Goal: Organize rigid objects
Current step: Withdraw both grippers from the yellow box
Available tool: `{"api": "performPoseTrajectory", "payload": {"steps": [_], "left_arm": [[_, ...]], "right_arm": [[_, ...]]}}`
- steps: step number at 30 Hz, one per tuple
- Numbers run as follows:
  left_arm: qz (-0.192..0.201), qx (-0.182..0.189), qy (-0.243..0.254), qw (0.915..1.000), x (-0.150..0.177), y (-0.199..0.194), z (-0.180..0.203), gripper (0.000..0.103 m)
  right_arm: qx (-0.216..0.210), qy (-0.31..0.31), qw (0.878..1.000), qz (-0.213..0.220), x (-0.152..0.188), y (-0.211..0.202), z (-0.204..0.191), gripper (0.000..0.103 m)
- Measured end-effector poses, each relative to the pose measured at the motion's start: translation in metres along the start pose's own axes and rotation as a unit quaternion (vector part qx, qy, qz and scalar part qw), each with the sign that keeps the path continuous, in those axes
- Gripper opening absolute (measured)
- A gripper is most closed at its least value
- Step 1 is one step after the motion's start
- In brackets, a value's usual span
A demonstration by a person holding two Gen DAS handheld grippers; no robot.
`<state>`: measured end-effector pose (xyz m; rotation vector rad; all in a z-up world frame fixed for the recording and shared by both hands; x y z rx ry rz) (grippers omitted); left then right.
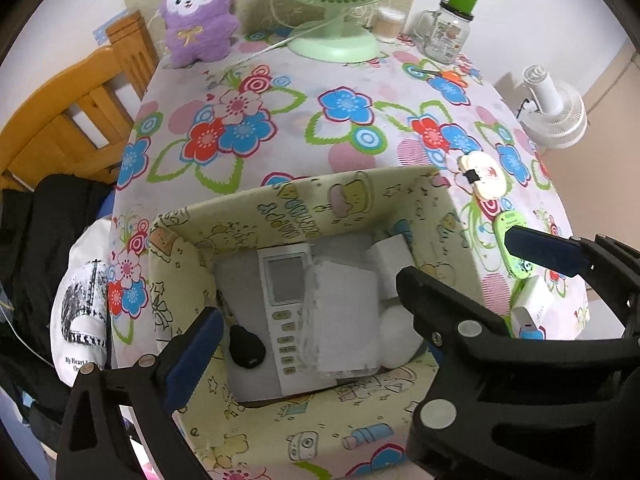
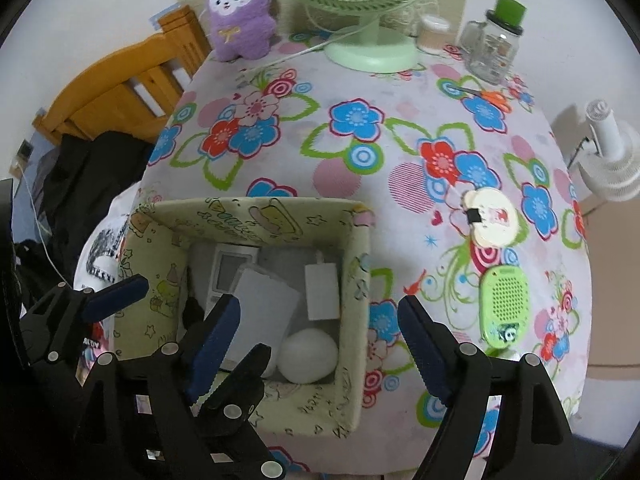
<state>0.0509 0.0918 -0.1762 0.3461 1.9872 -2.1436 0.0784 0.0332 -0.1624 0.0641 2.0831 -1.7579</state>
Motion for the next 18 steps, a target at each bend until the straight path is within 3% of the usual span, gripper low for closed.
{"api": "performPoseTrajectory", "payload": {"steps": [8,18], "left_arm": [[0.010,-0.004,0.034,0.9994,0.001,-0.008,0.025,0.102],[0.051,-0.004,0.058,0.9970,-0.013,-0.034,0.054,0.102]], "right_arm": [[0.034,0.020,0.999,0.004,0.011,-0.014,0.024,0.085],[0.061,0.043,0.996,0.050,0.008,-0.052,0.053,0.085]]}}
Point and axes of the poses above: each gripper's, at about its wrist camera, not at the fingertips, and y roughly the way its jaws point, z to its right, x to its underside, the point moved 9 cm from there along y, roughly the way its jaws point, and after that the axes turned 2 degrees about -y, right-handed, at the moved point
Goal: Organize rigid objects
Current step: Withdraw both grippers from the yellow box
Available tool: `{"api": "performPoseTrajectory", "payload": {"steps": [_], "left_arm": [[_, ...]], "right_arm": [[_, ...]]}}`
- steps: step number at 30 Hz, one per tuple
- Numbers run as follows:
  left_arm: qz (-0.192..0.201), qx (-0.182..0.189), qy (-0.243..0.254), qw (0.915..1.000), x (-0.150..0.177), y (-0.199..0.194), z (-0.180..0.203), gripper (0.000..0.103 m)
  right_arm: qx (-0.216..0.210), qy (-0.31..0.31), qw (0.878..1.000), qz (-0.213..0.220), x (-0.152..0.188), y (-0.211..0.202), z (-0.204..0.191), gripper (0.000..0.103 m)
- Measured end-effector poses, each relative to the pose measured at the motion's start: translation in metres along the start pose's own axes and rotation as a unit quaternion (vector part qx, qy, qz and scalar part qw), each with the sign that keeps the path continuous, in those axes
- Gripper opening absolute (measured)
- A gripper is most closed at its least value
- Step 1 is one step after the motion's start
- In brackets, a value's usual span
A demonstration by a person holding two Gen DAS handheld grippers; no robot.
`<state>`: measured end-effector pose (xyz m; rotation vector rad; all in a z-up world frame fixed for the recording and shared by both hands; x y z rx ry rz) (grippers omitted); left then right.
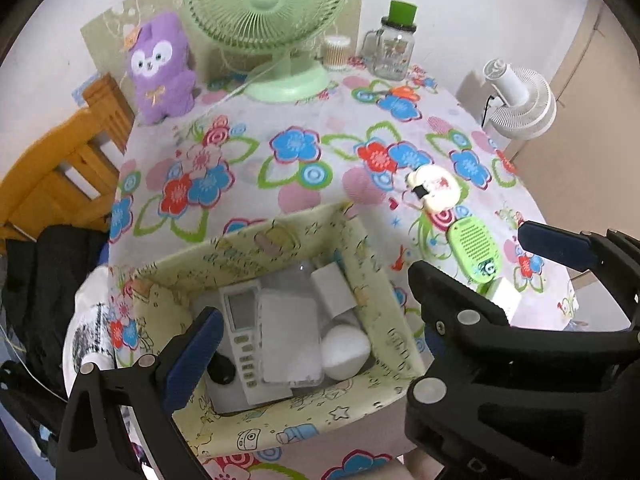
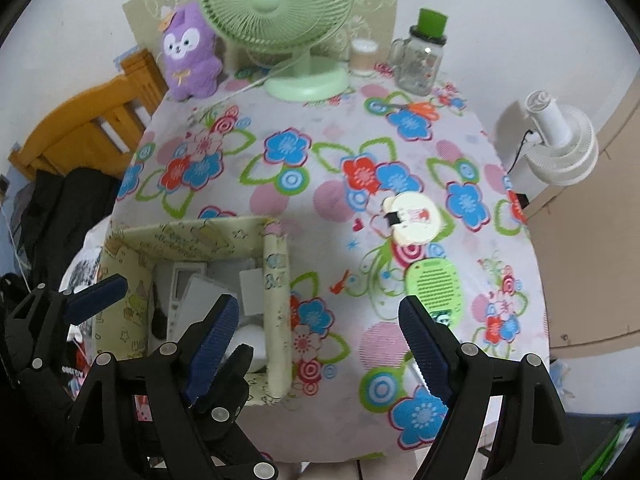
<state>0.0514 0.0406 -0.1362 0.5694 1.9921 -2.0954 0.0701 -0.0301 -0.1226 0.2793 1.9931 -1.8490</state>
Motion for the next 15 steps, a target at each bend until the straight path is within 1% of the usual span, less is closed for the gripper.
{"api": "performPoseTrajectory", "payload": {"steps": [5,9,15], "left_arm": [[0.013,-0.010,0.002,0.9999,-0.006,-0.009,0.011,0.102],[0.019,-0.019,0.001,0.9996,-0.009,-0.014,0.023,0.102],[0.028,-0.023,-0.007,0.9993,-0.018,-0.022,0.041,0.102]], "right_arm": [[0.001,0.001,1.000,0.011,-0.003,-0.010,0.011,0.086],[-0.006,-0.007,1.000,0.019,-0.004,-0.017,0.022,0.086],[-0.007,-0.013,0.999,0.029,-0.009,-0.028,0.043,0.086]]}}
Point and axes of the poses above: each gripper's, at about its wrist camera, not at the fingertips, and y roughly the way its jaws point, z to its right, x to its underside, the point moved 9 cm from there along y, roughly the way its jaws point, and after that the axes turned 2 degrees about -y, right-handed, at the moved point
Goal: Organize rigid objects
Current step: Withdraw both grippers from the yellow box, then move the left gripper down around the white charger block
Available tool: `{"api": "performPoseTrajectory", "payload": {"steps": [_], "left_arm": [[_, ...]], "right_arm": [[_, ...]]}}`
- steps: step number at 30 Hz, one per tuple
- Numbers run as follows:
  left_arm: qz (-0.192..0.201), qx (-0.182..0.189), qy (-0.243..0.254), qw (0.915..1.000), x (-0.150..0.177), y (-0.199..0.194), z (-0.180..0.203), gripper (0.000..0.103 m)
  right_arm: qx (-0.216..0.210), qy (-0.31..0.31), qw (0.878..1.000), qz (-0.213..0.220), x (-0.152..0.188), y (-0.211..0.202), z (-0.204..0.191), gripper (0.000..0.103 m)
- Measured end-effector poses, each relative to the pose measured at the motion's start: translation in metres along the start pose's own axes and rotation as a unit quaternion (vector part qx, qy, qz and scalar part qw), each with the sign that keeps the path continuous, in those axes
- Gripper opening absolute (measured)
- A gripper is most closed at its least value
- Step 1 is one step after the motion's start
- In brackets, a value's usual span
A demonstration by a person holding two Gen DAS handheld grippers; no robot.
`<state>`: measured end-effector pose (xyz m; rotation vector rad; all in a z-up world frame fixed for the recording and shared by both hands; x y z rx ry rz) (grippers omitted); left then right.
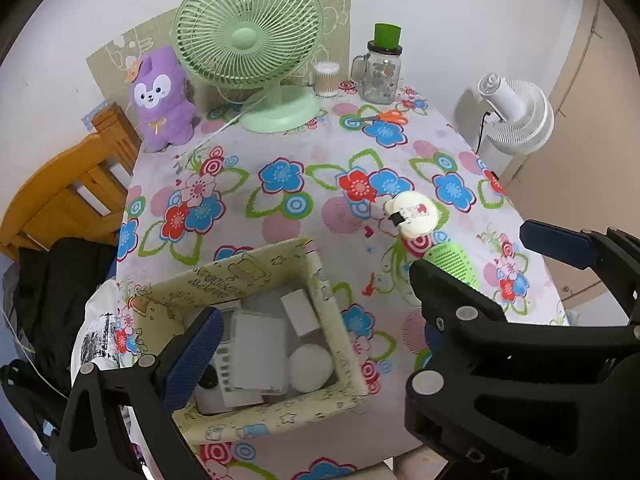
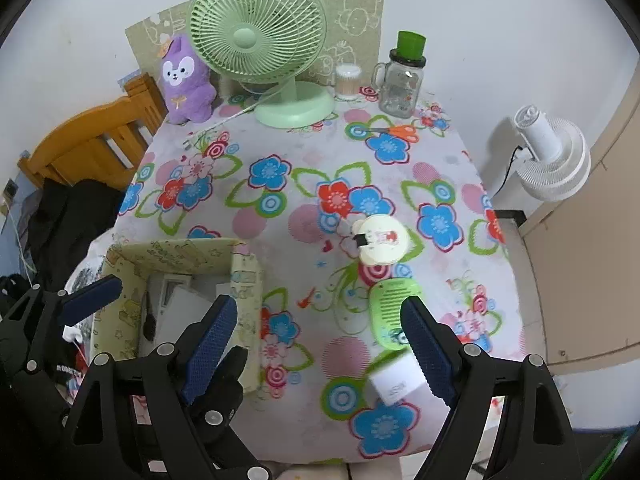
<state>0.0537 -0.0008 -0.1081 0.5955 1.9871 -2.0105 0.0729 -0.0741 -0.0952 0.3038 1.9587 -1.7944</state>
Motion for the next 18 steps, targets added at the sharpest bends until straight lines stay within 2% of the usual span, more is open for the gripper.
{"api": "performPoseTrajectory", "payload": {"steps": [6,12,18], "left_arm": [[0.004,0.000,-0.023,0.9997,-0.006,-0.006,0.016,0.101],[0.008,0.013,-0.044,0.9989,-0.013,-0.012,0.034,0.102],[0.021,0.001,-0.039,0.9990,-0.020,-0.016,0.052,0.102]], "right_arm": [[0.003,-0.033,0.999,0.025,-0.008,-0.015,0.017,0.086],[-0.008,-0.041,0.998,0.043,-0.014,-0.026,0.036,0.086],[-0.008,-0.046,0.998,0.052,-0.015,-0.033,0.055,0.086]]}}
Point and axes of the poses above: each gripper's, at about its wrist camera, not at the fingertips, and y roughly the way its jaws point, z to its right, x to its underside, the point moved 9 cm from there along y, roughly the way its jaws point, and after that the axes turned 2 degrees about -y, right-handed, at the moved point
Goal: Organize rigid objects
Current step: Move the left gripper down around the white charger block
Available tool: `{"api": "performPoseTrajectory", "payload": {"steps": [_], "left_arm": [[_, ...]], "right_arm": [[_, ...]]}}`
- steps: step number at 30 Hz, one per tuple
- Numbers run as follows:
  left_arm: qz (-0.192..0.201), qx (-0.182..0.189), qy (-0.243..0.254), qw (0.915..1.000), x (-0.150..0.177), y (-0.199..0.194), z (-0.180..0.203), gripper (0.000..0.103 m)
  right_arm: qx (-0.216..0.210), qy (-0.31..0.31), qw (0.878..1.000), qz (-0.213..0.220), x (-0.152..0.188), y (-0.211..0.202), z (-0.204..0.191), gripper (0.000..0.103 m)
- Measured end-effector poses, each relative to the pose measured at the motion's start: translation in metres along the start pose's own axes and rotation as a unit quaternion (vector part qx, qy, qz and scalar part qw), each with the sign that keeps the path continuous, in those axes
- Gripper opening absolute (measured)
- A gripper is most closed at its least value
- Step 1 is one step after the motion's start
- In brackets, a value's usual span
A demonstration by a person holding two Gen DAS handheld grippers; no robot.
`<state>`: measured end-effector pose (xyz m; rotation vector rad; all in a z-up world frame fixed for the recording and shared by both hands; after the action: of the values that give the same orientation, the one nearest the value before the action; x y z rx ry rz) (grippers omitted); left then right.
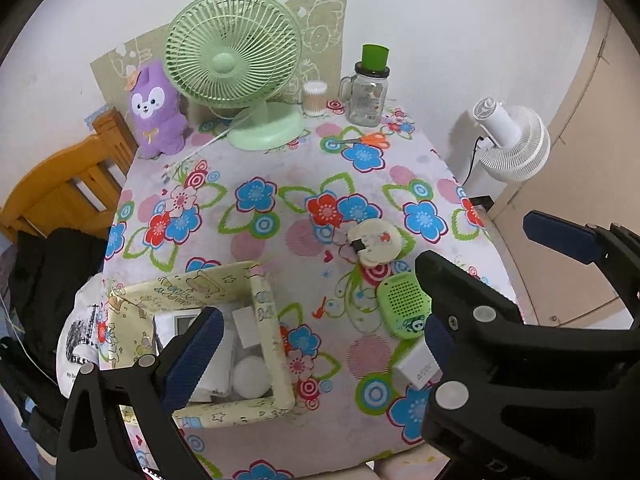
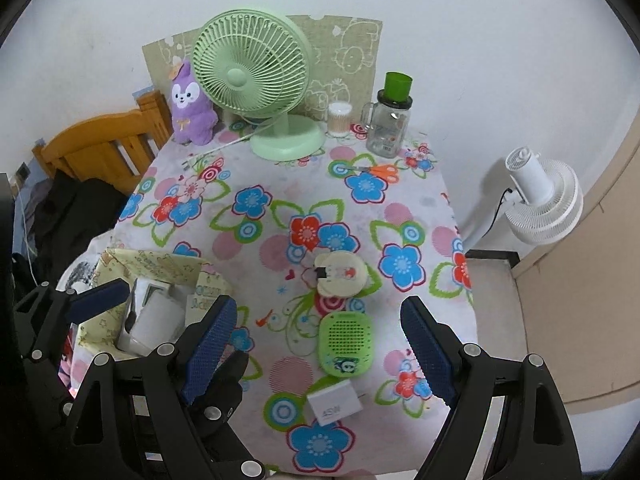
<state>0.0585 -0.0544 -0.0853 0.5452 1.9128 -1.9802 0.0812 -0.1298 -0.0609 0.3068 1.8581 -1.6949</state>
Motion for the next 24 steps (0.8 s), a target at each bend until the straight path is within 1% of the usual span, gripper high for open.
{"api": "performPoseTrajectory", "payload": {"steps": [5,9,15,24], "left_arm": [[0.005,0.000,0.003,1.0000,-0.003,0.000,0.014,0.101],[0.009,-0.002,0.001,1.0000,-0.005,0.001,0.021,0.101],[0.008,0.009,-0.022,0.9997,-0.004,0.008,0.028,0.101],[-0.004,-0.010,-0.045,0.9989,0.004,0.027,0.032,0.101]], "right_arm": [[-0.008,0.004,1.000,0.003,0.001,-0.002,0.015,0.086],[-0.013,0.011,1.000,-0.004,0.003,0.001,0.026,0.086],[-0.018,0.017,1.000,-0.017,0.008,0.008,0.040,0.086],[-0.032,0.007,0.999,-0.030,0.018,0.025,0.056,0.086]]}}
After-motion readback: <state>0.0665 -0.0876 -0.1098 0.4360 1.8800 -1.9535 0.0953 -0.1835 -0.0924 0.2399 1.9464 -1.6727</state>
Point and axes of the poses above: each gripper's, at about its wrist camera, not at the fingertips, and y roughly the way its jaws point, z to its right, x to its underside, the point moved 9 cm from there along y, roughly the way its jaws point, and after that the axes turned 2 degrees about -y, right-handed, at the moved point
